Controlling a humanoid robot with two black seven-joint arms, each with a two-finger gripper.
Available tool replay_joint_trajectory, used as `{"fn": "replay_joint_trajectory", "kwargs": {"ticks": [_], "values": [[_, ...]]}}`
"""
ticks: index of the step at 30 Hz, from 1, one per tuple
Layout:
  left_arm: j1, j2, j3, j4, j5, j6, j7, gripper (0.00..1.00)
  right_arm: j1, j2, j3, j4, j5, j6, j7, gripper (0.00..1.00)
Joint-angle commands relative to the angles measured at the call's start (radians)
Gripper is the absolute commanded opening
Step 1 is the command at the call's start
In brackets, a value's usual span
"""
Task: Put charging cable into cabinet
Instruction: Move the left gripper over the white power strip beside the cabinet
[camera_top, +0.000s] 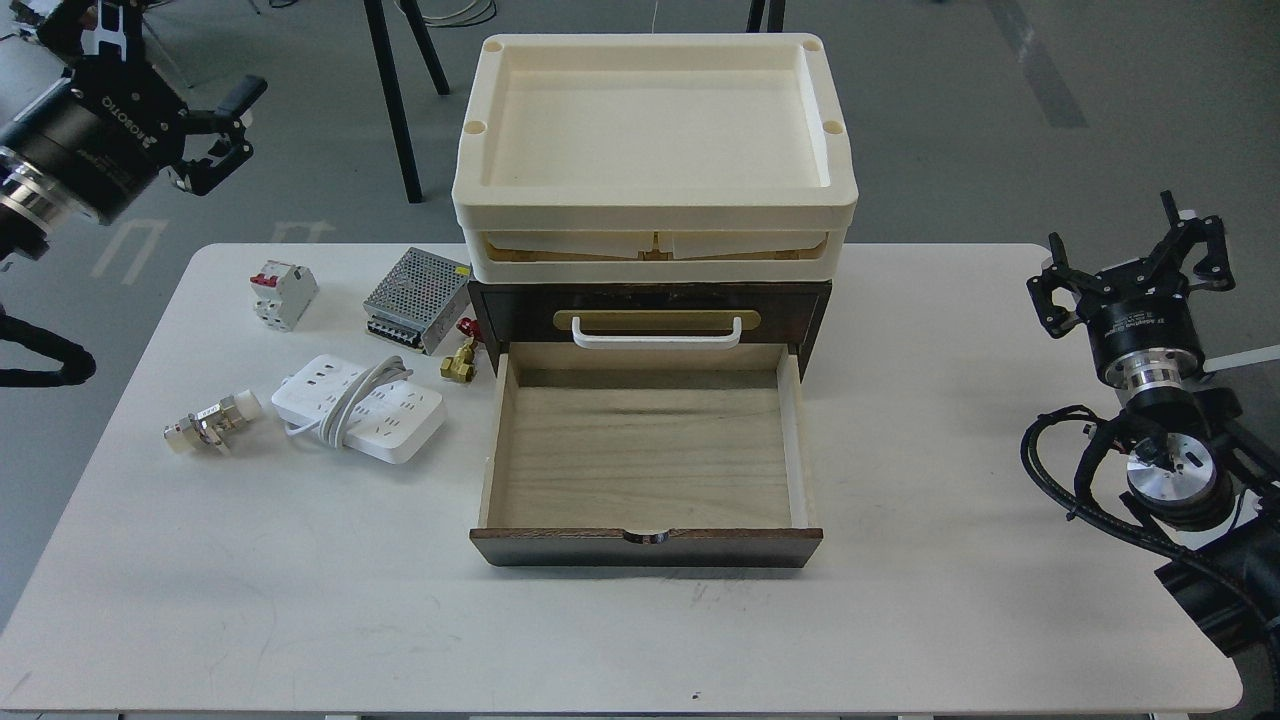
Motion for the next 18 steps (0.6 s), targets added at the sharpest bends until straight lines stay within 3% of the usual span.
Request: {"fn": "replay_joint_trajectory", "kwargs": {"ticks": [1,8,13,18], "values": [[-0.002,0.078,-0.011,-0.123,0.35,0.002,-0.009,0.99,0.0,0.0,0.001,0.0,0.0,0.0,0.0,1.0],[-0.001,0.107,-0.002,-0.249,0.909,0.048,-0.021,0.98,0.0,0.0,0.0,0.0,0.0,-0.002,0.006,1.0],[0.024,0.064,0.017,-0.254,1.269,0.065,-0.012,0.96,0.0,0.0,-0.003,0.001,0.001,-0.002,0.006,1.0],[0.031,-0.011,0.13,-0.233,1.59,0.149,0.005,0.95,0.0,0.0,-0.005,0.001,0.0,-0.002,0.006,1.0]]}}
